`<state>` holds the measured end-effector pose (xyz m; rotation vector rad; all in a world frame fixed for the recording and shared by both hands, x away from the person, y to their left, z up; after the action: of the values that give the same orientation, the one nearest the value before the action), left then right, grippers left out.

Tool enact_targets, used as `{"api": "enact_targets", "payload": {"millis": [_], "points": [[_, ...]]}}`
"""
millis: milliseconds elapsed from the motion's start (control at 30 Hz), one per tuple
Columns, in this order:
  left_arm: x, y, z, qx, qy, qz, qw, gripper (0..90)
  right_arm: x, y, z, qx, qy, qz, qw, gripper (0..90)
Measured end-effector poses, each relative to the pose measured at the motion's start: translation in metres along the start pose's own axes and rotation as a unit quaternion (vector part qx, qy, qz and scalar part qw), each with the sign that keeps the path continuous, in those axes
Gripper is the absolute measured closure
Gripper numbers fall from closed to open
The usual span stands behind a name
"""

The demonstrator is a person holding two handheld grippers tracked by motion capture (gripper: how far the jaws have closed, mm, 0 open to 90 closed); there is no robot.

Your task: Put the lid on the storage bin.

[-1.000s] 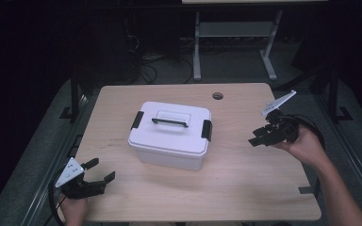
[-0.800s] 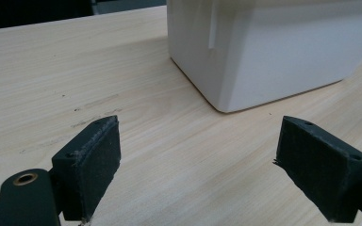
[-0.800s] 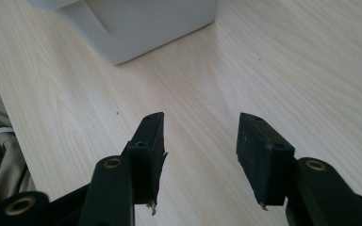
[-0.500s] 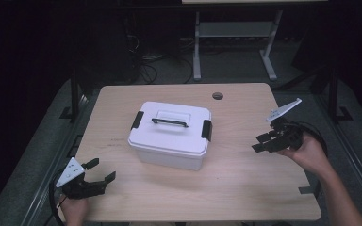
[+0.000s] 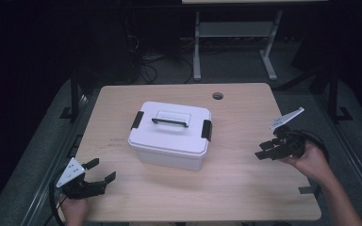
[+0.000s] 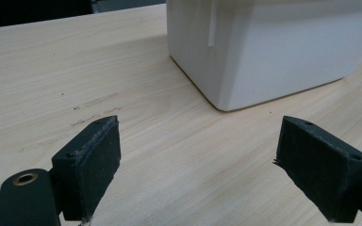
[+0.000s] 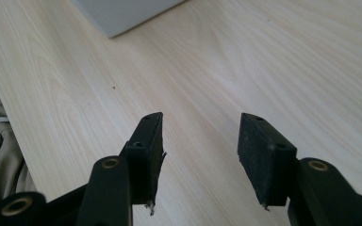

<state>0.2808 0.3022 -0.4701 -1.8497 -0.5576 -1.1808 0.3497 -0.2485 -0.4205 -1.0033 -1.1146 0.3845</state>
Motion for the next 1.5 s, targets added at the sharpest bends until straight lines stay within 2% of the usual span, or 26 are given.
{"api": "enact_targets", "payload": {"millis": [833,1500], "points": [[0.000,0.000,0.000,0.000,0.000,0.002,1.0000,13.6,-0.035,0.015,0.004,0.014,0.028,-0.006,0.9995,49.3],[0.000,0.001,-0.001,-0.002,0.002,0.001,1.0000,13.7,-0.056,0.024,0.013,0.023,0.039,-0.013,0.9989,48.1]]}}
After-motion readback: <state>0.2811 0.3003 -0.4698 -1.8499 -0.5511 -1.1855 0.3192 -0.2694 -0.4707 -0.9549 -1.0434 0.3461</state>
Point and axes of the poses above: each handheld gripper's, and its own axes: y roughly forward along the jaws, x roughly out of its top, z roughly to its left, the point moved 6 cm from there along y, roughly forward along the jaws, and after that the axes turned 11 degrees about -y, right-handed, at the moved point
